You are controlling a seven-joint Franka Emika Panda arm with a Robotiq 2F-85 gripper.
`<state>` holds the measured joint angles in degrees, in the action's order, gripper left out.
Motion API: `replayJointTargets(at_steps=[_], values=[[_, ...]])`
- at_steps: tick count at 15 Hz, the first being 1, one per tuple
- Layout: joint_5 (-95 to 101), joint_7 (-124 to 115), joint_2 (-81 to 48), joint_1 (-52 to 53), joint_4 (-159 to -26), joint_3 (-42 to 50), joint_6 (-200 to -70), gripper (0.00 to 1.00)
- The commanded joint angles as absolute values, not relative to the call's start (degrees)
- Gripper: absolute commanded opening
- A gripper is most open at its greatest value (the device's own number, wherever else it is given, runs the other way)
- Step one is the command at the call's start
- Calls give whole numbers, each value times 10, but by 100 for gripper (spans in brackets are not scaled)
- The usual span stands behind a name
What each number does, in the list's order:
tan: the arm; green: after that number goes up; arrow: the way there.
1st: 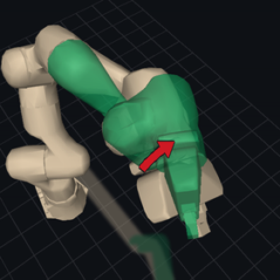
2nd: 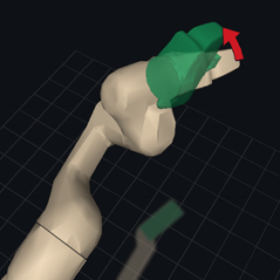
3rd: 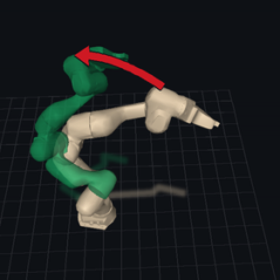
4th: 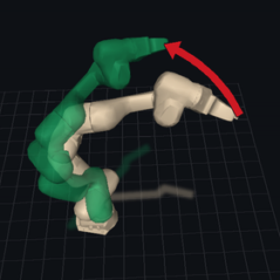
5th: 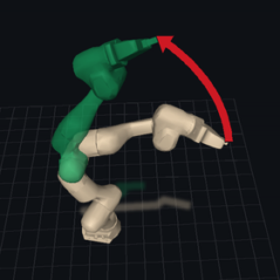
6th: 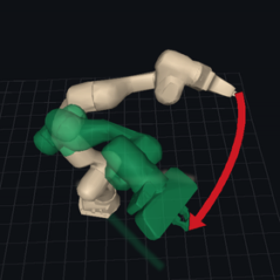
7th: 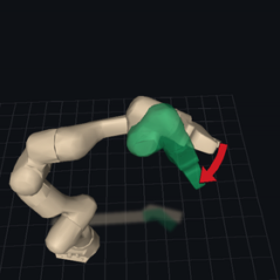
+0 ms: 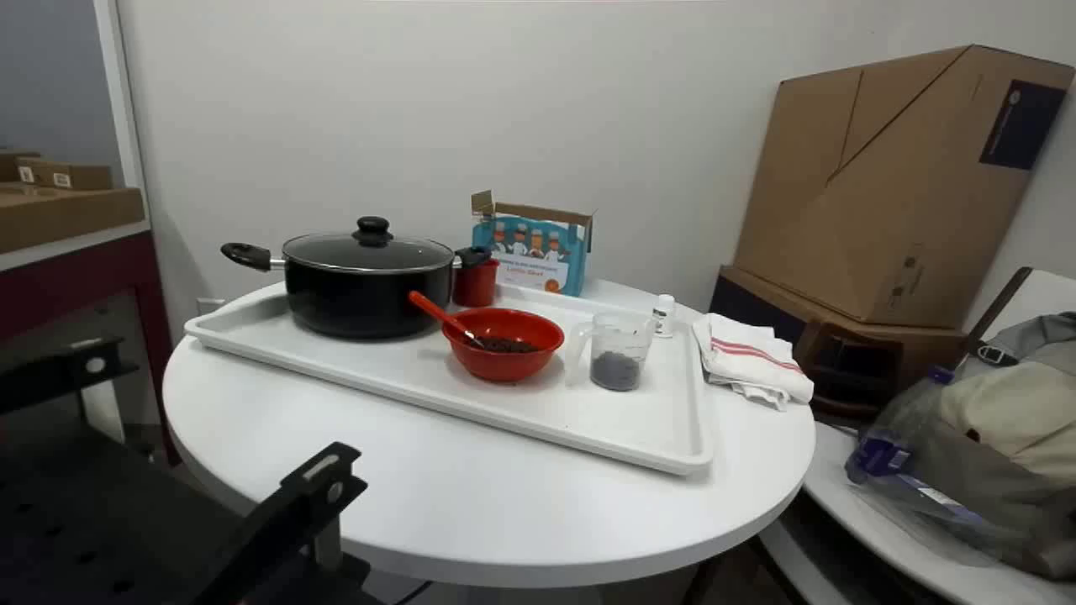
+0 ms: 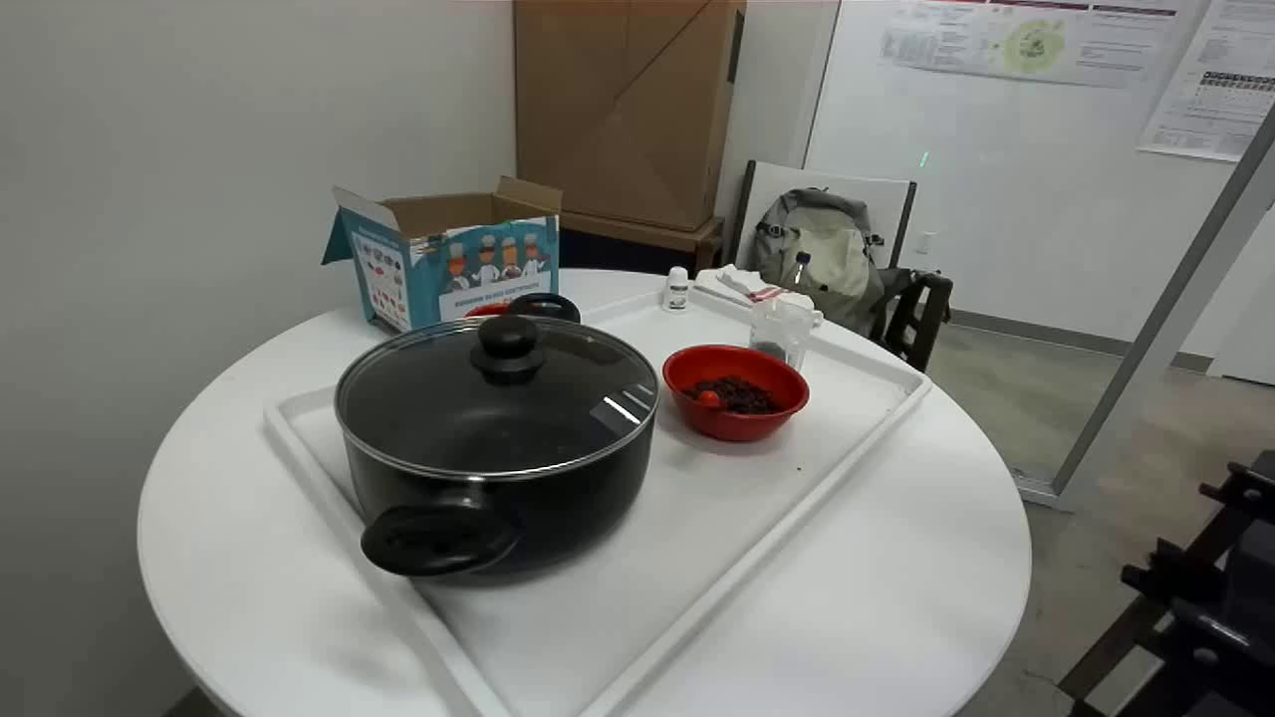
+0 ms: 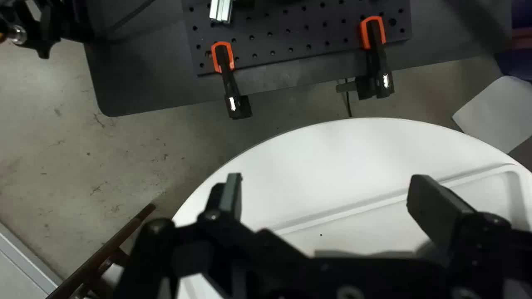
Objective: Pour the contents in the jug into the red bowl
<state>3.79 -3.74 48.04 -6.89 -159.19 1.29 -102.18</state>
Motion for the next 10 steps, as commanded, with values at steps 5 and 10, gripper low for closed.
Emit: replayJointTargets(at_steps=[5, 10], values=[[47, -34, 474, -67, -1590, 19, -1033, 100], [88, -37, 399, -106, -1555, 45, -1107, 100]])
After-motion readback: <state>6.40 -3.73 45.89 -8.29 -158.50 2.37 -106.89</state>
